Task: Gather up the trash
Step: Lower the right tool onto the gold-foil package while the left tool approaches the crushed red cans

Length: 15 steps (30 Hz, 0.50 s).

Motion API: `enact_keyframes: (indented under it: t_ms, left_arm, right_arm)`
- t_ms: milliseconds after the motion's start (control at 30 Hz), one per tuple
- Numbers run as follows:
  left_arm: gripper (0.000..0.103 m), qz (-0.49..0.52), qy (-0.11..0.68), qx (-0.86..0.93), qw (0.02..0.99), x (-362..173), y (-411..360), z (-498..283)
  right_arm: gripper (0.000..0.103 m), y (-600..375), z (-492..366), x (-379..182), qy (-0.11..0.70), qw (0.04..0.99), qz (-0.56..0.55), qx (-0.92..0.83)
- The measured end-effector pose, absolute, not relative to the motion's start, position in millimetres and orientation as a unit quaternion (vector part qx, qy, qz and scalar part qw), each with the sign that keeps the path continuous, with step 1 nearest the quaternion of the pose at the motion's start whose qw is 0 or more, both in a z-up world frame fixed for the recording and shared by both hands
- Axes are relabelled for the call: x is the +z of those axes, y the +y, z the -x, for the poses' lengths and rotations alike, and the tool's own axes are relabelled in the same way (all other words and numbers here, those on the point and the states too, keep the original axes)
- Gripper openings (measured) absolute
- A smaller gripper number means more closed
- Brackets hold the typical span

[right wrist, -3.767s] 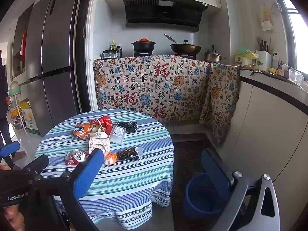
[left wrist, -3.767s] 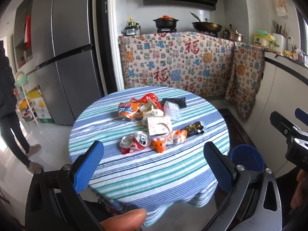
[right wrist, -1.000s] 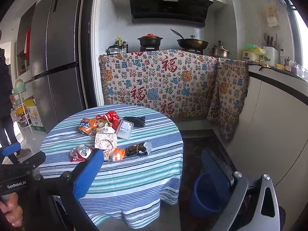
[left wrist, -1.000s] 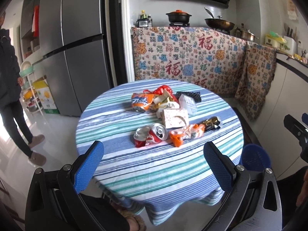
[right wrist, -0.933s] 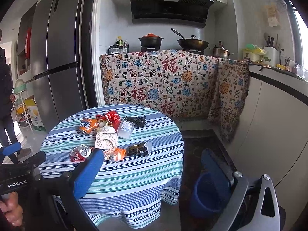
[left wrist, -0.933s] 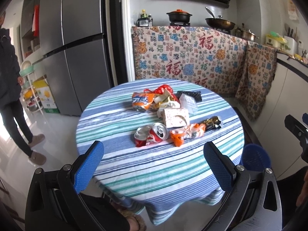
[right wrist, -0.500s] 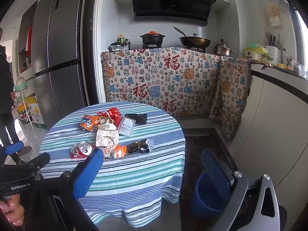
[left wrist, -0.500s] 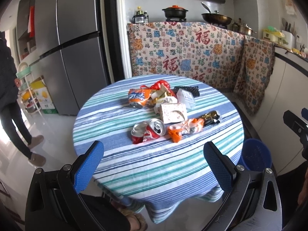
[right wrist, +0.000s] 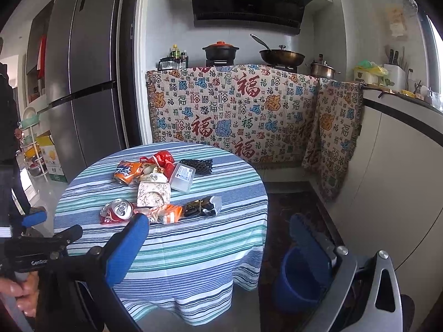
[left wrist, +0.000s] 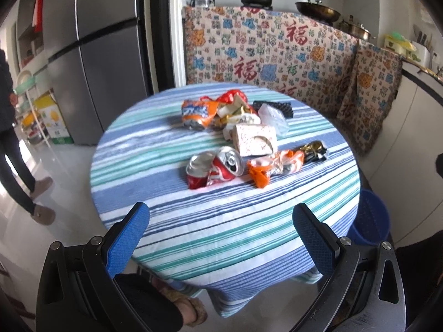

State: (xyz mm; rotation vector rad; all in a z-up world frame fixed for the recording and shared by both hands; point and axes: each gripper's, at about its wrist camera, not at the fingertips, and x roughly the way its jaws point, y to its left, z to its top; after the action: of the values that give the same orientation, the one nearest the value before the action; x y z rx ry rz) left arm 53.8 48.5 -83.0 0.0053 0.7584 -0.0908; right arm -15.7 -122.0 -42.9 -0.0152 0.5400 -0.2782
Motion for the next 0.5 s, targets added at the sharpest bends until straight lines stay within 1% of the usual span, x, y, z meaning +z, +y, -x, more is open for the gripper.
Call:
enact_keyframes:
  t_ms: [300,500]
  left_arm:
    - [0.103,0.029,0.442,-0.064,0.894,-133,66,-104]
    - [0.103,0.024,0.447,-0.047,0.893,-145,67,-118]
  right_arm:
    - [0.103,-124,5,-59,0.289,0.948,0.008,-0.137]
    - [0.103,-127,-1,-70,0.298,0.944,0.008,-0.138]
